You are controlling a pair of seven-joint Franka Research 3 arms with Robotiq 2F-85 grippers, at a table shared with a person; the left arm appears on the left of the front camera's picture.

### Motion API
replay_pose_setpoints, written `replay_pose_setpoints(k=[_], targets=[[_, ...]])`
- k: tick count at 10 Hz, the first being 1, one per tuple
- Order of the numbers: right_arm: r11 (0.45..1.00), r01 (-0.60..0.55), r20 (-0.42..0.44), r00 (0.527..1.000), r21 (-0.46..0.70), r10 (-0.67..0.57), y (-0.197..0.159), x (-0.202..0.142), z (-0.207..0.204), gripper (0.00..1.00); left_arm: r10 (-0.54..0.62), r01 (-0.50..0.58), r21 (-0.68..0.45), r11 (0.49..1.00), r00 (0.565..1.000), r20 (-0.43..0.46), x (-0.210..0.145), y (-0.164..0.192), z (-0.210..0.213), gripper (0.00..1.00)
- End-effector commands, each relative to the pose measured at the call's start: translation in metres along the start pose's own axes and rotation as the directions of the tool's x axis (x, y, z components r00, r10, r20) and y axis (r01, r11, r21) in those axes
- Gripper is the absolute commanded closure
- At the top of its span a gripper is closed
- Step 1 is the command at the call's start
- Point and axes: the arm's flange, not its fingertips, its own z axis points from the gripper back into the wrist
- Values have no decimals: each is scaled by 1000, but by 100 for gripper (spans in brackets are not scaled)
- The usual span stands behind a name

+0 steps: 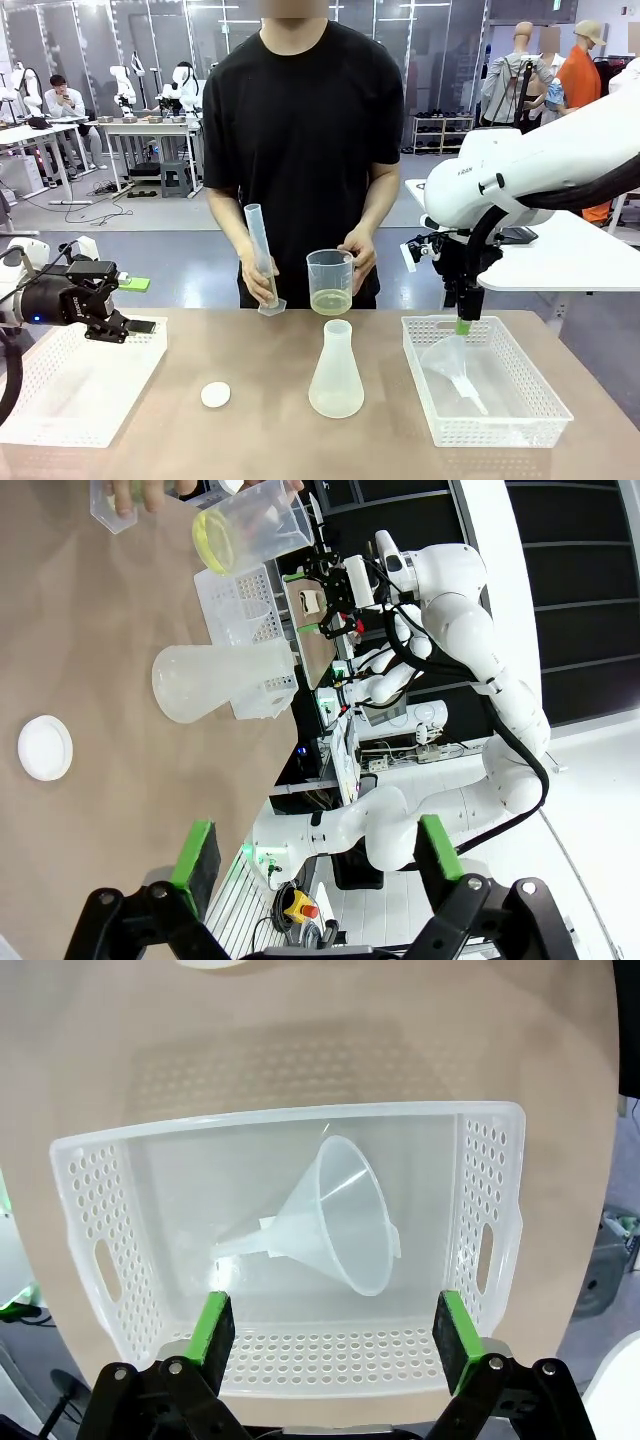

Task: Prepare the solutions needed for the experiment.
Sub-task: Pick up the Plastic Funnel and insert it into the Big flask.

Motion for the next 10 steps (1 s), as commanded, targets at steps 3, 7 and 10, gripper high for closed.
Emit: replay_pose_setpoints(k=[3, 7, 10], targets=[[1000, 3, -16, 1000, -31, -4, -2, 1, 3, 0, -13, 13, -4, 1000, 1000, 1, 1, -1, 0, 0], [993, -102, 5, 995, 54, 102, -17, 5, -12, 0, -13, 13, -4, 1000, 1000, 1, 1, -1, 0, 0], [984, -111, -8, 994, 138, 113, -32, 5, -25, 0, -13, 13, -4, 1000, 1000, 1, 1, -1, 0, 0]])
